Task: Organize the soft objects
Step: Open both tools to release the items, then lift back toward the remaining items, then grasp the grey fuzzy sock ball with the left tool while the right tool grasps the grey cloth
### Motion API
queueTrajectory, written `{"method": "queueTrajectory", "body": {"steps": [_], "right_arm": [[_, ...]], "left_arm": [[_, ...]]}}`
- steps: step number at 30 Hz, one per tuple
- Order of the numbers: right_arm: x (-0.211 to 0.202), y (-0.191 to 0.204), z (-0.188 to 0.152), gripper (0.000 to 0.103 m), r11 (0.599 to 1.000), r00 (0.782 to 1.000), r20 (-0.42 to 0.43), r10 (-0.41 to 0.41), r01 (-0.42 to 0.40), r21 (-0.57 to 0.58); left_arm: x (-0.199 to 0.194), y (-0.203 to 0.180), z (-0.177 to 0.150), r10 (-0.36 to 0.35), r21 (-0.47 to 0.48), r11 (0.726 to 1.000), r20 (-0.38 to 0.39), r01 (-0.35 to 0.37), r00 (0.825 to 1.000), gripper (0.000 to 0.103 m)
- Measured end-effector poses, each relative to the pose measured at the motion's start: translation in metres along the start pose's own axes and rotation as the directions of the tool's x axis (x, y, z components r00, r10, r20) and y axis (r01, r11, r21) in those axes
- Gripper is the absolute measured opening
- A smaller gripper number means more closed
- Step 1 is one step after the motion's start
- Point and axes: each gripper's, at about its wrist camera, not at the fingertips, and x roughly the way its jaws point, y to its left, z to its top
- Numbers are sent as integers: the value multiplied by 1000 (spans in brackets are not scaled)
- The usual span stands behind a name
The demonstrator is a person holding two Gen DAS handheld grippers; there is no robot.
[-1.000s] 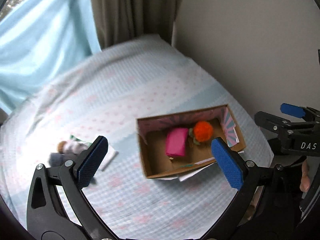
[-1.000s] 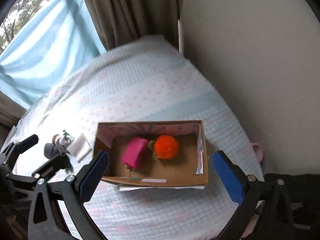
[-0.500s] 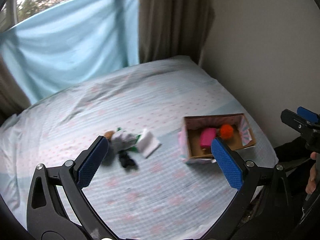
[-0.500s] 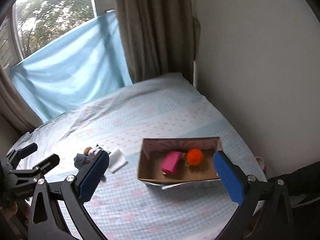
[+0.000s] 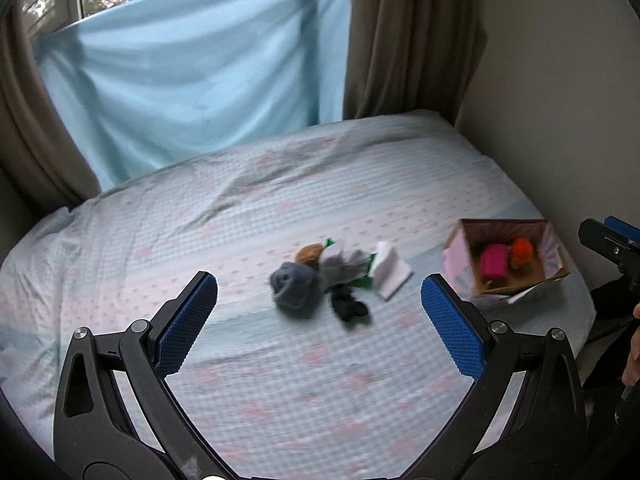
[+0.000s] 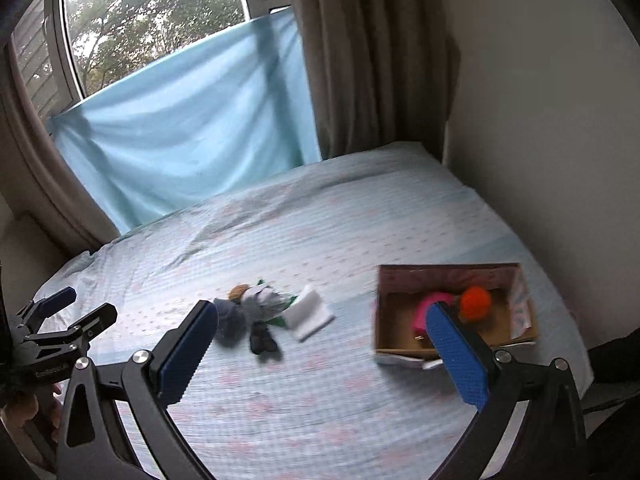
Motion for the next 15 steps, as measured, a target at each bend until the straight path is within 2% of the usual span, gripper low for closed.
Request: {"method": "queueTrajectory", "body": {"steps": [7,15], "right_arm": [[66,49,-14,103,999,1000,-9,26,-26,-24],[146,77,-21,103,996,998,-47,40,-44,-73]], "left_arm": [[64,48,-22,-11,7,1000,-55,12,998,102],[144,69,-41,-53,-37,998,-131,48,990,102]]}}
